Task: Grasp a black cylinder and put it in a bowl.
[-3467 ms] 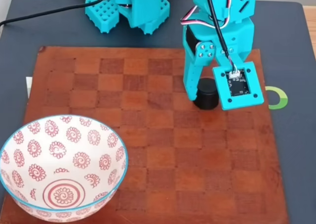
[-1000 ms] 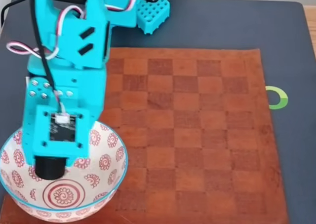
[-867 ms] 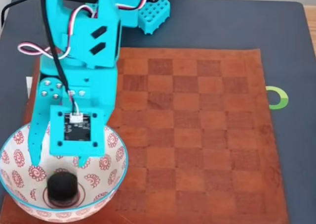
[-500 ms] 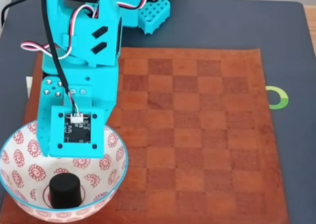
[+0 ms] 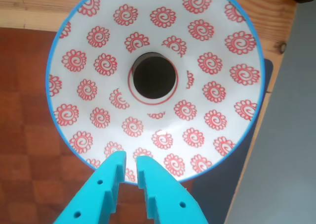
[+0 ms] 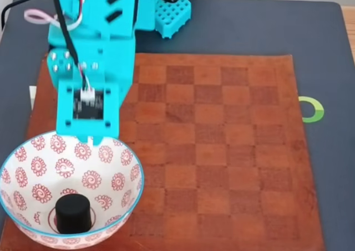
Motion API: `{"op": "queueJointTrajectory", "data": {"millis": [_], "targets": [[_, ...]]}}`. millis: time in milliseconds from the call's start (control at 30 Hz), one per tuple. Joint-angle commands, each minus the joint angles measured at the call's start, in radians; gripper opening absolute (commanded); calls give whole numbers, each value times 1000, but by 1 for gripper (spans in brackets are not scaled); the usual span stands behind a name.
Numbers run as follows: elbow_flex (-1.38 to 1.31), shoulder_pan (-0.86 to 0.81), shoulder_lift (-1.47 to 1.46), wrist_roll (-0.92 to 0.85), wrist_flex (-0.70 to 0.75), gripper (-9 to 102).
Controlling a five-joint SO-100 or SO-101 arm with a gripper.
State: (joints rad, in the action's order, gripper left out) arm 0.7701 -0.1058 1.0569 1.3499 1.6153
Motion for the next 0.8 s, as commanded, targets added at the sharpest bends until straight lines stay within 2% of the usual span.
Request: {"op": "queueJointTrajectory", "data": {"millis": [0, 433, 767], "targets": [[-25, -8, 95, 5, 6, 0], [-6, 9, 210, 54, 11, 0], [456, 54, 474, 140, -3, 0]]}}
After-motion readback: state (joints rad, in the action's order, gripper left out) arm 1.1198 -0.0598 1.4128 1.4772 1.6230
